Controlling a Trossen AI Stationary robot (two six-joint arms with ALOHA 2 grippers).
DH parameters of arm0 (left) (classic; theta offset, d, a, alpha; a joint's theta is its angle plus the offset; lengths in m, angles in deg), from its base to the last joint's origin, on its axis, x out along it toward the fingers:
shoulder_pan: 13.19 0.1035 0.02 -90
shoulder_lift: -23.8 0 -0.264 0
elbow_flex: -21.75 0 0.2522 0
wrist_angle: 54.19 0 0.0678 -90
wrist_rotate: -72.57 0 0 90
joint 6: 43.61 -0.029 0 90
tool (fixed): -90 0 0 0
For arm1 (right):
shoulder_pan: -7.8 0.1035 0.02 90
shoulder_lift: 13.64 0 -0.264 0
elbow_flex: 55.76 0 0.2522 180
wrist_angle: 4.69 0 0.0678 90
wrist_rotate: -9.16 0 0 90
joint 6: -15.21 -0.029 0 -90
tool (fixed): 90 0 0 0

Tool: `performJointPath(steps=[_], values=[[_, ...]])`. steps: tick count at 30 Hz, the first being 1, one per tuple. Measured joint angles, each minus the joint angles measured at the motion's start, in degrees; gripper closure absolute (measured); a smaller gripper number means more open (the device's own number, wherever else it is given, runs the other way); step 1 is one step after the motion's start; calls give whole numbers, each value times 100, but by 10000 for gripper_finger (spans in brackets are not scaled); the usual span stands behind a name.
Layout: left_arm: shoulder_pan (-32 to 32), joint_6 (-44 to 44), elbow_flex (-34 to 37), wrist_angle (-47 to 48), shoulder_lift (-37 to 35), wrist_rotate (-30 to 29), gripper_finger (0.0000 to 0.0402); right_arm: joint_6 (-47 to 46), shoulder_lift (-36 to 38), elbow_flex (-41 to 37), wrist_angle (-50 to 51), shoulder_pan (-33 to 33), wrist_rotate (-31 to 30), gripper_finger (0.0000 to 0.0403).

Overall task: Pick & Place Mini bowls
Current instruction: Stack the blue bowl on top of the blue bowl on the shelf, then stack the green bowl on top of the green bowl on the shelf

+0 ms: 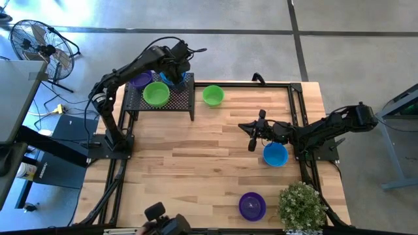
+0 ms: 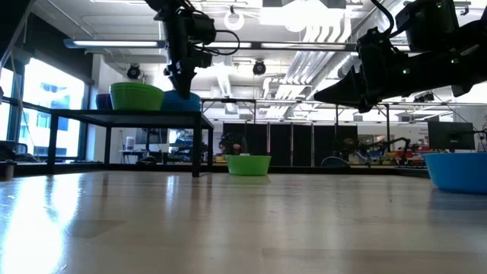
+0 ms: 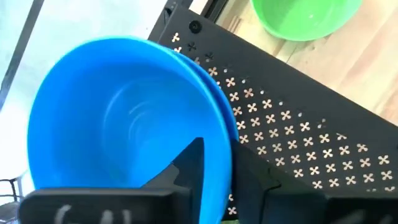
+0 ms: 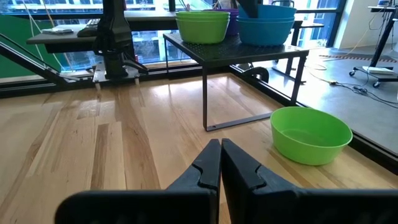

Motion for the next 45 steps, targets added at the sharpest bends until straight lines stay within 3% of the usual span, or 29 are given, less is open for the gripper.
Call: performJointPath(steps=[5,13,25,29,34,36,40,45], values=[[2,-126,-46,186,-9,-39,308,0,0,0,4,-1,0,402],[4,-231,-586,583,-20,55,302,12,0,0,15,-2,0,402],[15,-261,-603,720,-22,223,268,24,0,0,90,0,0,401],[17,-258,-603,715,-22,270,295,24,0,0,90,-1,0,402],[-110,-200,-597,456,-67,147,382,24,0,0,91,-2,0,402],[-187,-5,-561,303,-232,252,392,24,0,0,92,-1,0,402],[-617,94,35,-569,-803,69,394,24,0,0,112,-2,0,401],[-1279,325,1563,-2408,-1716,248,397,24,0,0,136,-1,0,401]])
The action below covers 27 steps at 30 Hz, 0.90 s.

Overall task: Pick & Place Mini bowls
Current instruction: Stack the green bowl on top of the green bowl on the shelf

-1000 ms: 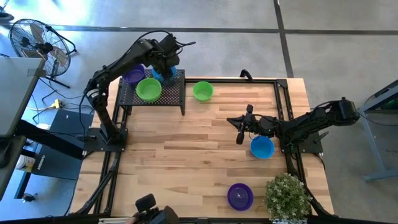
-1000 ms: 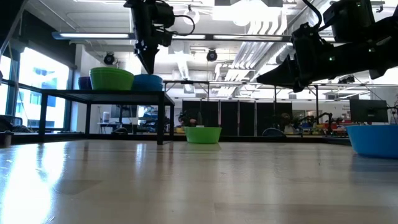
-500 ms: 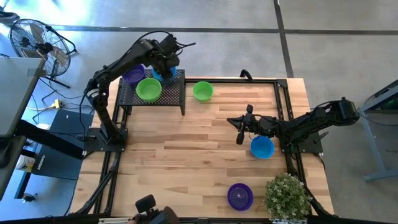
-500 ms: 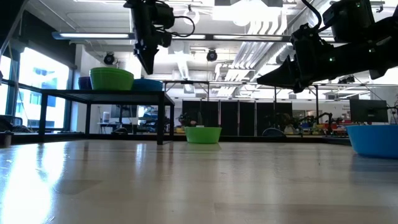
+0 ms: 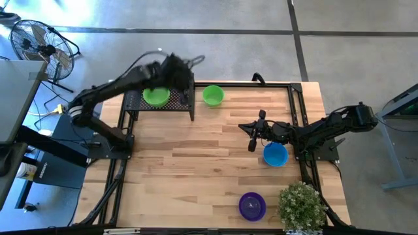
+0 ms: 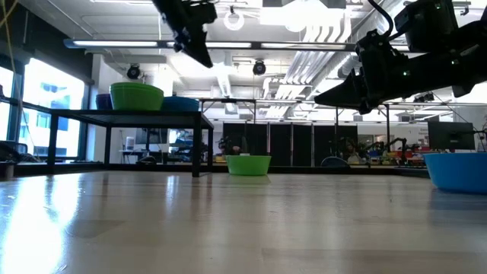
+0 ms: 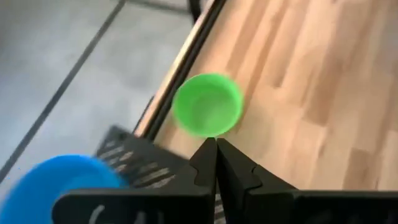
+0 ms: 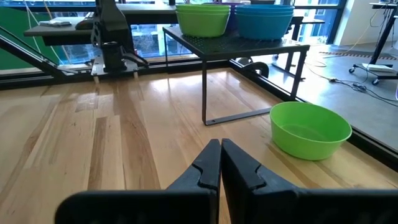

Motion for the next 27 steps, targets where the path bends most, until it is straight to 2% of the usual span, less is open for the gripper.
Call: performJointPath(steps=[9,13,19,24,27], values=[[-1204,451,3257,-3691,-1383,-33,401,-30,0,0,13,0,0,401],[-1728,638,4495,-5335,-1619,-34,401,-114,0,0,13,1,0,402],[-2346,668,5824,-7621,-1627,-35,401,-431,0,113,172,-4,-10,402],[-2511,588,6684,-8959,-1629,-35,401,-1050,2,669,1348,-79,-110,402],[-2505,777,7273,-9939,-1629,-35,401,-1786,2,1084,2357,-97,-610,402]])
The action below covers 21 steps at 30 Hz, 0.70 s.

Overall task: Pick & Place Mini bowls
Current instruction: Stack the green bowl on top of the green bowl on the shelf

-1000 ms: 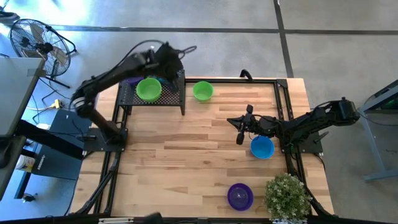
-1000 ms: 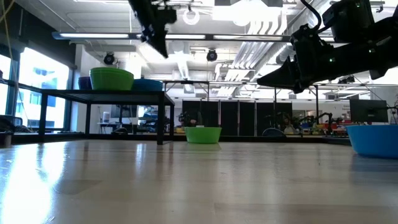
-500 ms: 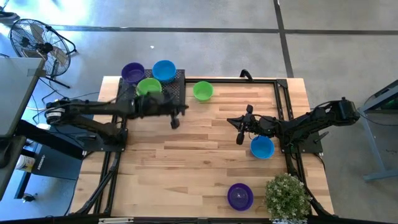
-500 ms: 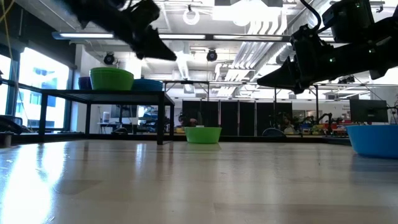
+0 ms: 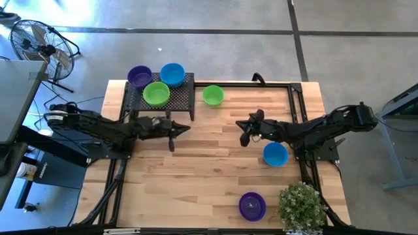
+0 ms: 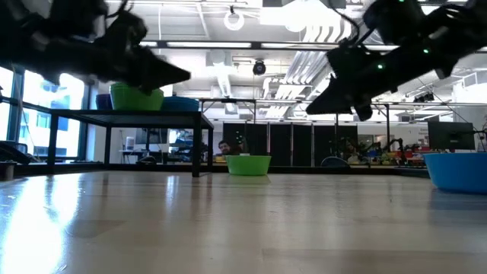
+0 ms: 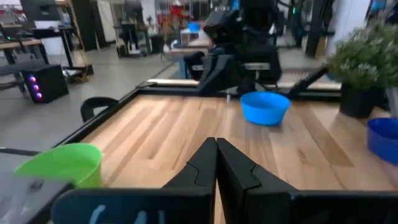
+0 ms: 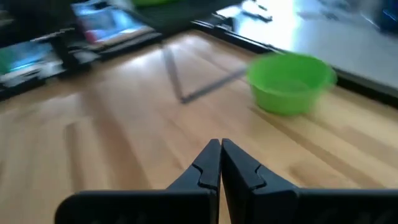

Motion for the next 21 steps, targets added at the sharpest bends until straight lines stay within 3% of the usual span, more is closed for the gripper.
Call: performJointPath(steps=[3,7,13,21], values=[[-1,193,530,-692,0,6,401,-908,-47,368,782,-141,-292,393],[12,252,881,-1142,0,49,402,-1662,-346,927,1388,-601,128,370],[12,185,919,-1138,0,139,401,-1726,-1147,2191,2175,-1354,887,327],[2,168,919,-662,4,226,401,-1709,-2250,4095,4457,-2095,941,288]])
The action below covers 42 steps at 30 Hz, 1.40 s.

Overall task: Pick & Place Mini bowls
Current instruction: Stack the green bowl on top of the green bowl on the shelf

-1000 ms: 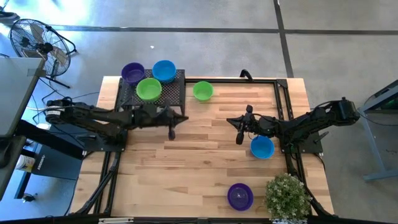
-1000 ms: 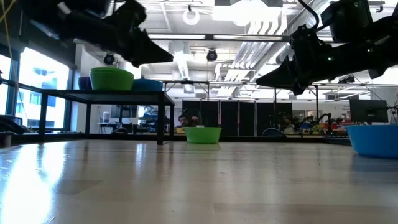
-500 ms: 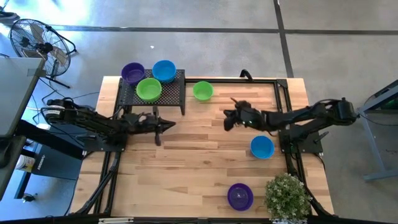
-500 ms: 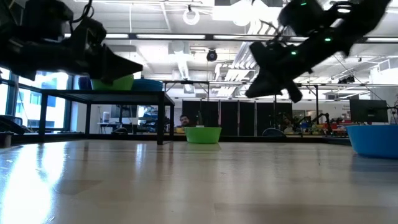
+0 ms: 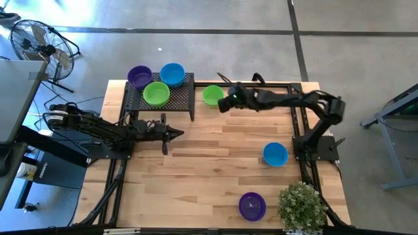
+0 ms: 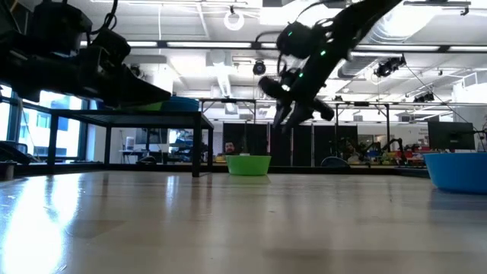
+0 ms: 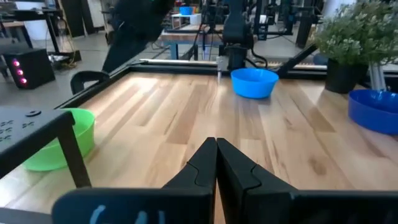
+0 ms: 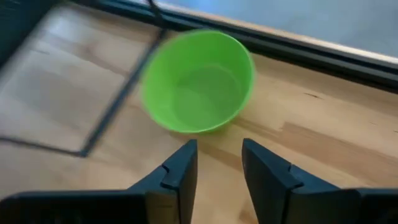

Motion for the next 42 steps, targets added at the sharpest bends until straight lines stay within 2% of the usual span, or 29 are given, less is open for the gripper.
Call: performJointPath(steps=[6,12,23,33,38,42], values=[[-229,-20,0,-36,0,18,401,-2,-879,833,292,-487,454,279],[-290,-62,0,-27,0,6,401,-2,-1517,1458,816,-860,517,279],[-290,-22,0,-23,2,-71,401,111,-1955,1635,733,-1068,1019,282],[-290,-20,-2,-23,2,-76,401,158,-2092,1633,523,-1031,1353,372],[-290,-10,-2,-21,2,-68,401,264,-2169,1635,351,-938,1202,388],[-290,-2,-2,-16,2,-52,401,349,-2098,1635,363,-903,1310,399]])
